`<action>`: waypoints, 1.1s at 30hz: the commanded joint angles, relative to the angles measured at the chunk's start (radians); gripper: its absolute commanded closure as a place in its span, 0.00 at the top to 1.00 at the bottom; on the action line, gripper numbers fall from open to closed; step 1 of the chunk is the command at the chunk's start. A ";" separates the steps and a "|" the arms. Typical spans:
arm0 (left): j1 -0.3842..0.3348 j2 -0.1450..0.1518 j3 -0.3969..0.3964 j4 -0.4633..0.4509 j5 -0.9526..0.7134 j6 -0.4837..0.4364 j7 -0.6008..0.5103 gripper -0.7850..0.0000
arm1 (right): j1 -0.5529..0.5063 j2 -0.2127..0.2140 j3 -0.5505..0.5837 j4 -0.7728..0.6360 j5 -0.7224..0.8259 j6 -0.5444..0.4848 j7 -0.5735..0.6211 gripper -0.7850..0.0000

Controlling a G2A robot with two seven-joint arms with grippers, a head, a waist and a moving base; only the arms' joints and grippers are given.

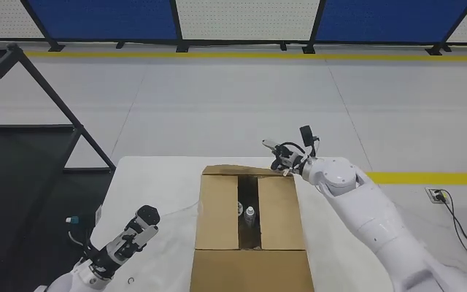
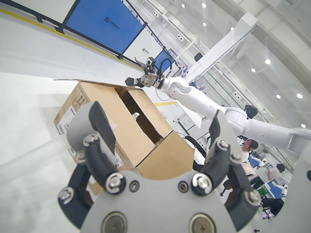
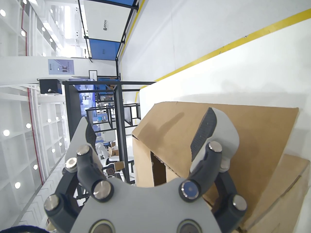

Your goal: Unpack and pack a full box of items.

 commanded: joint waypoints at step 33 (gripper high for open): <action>-0.019 0.017 -0.077 0.096 0.067 -0.085 -0.066 1.00 | -0.274 0.132 0.284 -0.544 -0.077 -0.046 0.441 1.00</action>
